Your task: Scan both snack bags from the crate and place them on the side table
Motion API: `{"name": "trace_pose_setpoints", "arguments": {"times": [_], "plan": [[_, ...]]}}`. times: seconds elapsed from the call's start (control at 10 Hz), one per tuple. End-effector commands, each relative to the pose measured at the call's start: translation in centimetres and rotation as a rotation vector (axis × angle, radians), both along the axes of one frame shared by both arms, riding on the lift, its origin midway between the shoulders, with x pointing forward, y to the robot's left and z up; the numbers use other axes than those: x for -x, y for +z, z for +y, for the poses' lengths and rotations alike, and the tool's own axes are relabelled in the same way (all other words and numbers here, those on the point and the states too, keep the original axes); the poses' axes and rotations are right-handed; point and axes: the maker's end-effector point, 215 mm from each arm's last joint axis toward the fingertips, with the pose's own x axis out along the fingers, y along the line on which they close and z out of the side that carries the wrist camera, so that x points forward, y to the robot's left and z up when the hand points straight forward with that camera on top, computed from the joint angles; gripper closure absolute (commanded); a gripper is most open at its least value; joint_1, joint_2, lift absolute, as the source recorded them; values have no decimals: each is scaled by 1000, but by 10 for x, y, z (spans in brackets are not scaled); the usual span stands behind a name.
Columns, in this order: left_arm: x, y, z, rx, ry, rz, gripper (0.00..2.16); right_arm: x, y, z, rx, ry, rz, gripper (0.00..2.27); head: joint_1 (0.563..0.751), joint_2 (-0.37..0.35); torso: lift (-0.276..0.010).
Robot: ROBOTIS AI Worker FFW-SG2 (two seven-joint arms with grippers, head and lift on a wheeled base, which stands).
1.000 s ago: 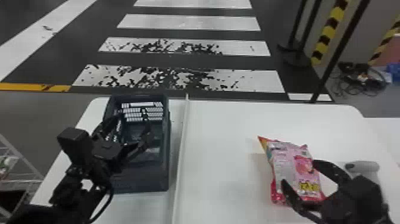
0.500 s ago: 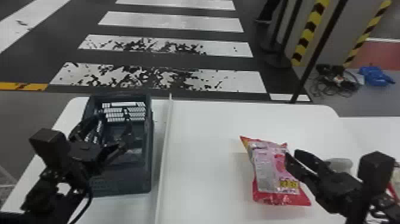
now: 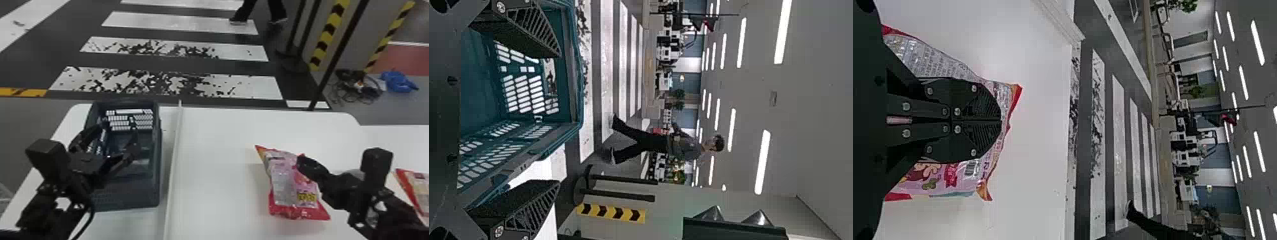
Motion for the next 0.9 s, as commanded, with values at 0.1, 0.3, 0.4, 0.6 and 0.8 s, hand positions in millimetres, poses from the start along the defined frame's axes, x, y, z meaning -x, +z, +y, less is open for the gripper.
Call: {"name": "trace_pose_setpoints", "arguments": {"times": [0.1,0.3,0.4,0.6,0.8], "plan": [[0,0,1,1,1,-2,100,-17,-20,2,-33,-7,34,2246,695,-72,-98],[0,-3,1,-1,2,6,100,-16,-35,8,-47,14,59,2246,695,-70,-98],[-1,-1,2,-1,3,1,100,-16,-41,7,-41,14,65,2246,695,-66,-98],[-2,-5,2,1,5,9,100,-10,-52,7,-43,20,88,2246,695,-63,-98],[-2,-5,2,3,5,7,100,-2,-63,14,-43,34,99,2246,695,-62,-98]]}}
